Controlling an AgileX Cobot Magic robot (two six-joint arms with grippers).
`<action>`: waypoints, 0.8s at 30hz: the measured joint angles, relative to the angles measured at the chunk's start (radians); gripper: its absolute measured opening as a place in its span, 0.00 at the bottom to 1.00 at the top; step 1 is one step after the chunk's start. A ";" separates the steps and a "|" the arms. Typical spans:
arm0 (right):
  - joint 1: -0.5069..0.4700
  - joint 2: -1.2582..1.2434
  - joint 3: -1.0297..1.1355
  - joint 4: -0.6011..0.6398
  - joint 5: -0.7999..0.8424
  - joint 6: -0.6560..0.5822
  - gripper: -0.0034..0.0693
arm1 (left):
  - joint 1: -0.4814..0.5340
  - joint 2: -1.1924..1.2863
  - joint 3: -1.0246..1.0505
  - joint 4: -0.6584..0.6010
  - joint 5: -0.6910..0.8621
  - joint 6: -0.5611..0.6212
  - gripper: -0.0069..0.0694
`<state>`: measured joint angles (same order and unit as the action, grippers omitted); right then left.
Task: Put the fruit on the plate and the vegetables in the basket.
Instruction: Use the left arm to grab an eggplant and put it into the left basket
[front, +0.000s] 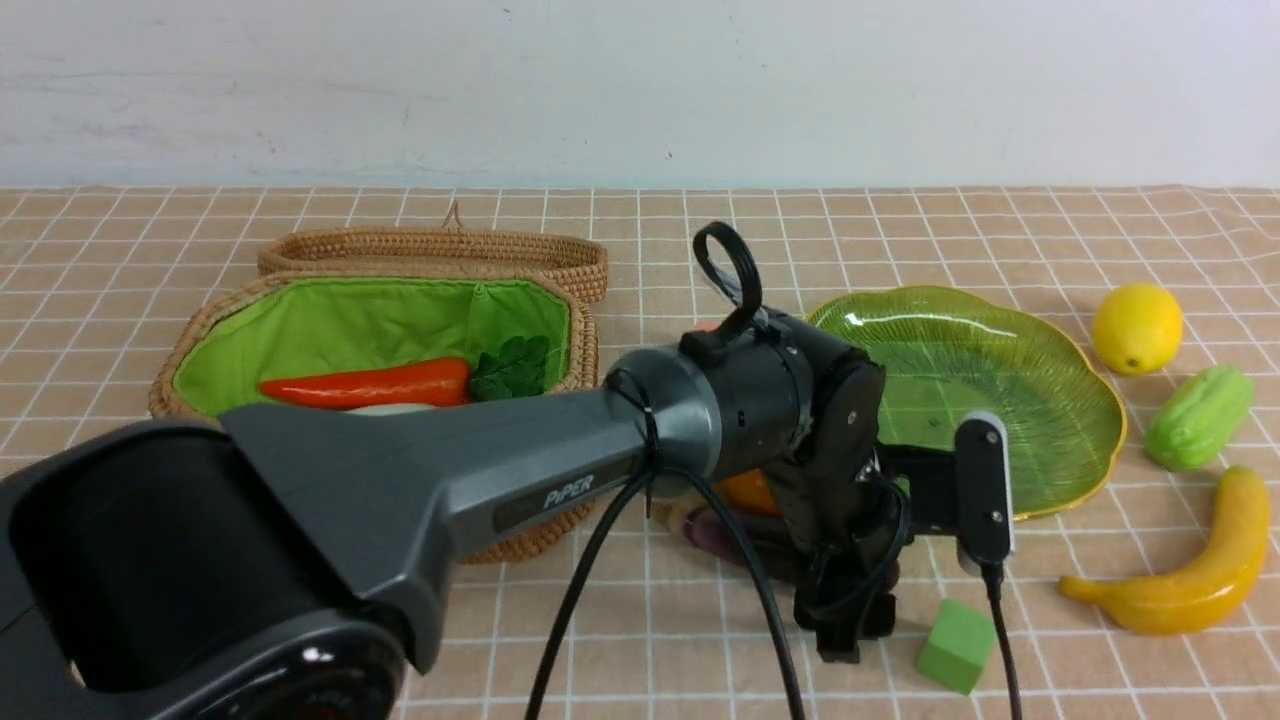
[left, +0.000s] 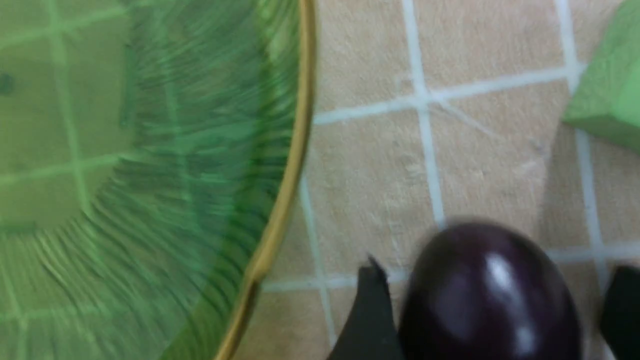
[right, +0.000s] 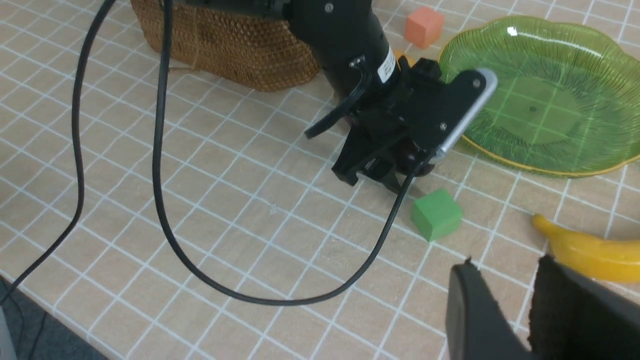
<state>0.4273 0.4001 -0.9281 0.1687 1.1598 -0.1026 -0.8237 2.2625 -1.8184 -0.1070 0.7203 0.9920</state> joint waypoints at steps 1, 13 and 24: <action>0.000 0.000 0.000 0.000 0.006 0.000 0.32 | 0.000 0.004 -0.003 0.001 -0.001 0.001 0.77; 0.000 0.000 -0.001 -0.005 0.012 0.000 0.32 | -0.001 -0.039 -0.003 0.014 0.029 -0.089 0.60; 0.000 0.000 -0.001 -0.012 -0.077 0.000 0.33 | 0.015 -0.463 -0.006 0.349 0.405 -0.351 0.60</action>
<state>0.4273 0.4001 -0.9290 0.1569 1.0828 -0.1026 -0.8092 1.7993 -1.8244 0.2423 1.1251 0.6414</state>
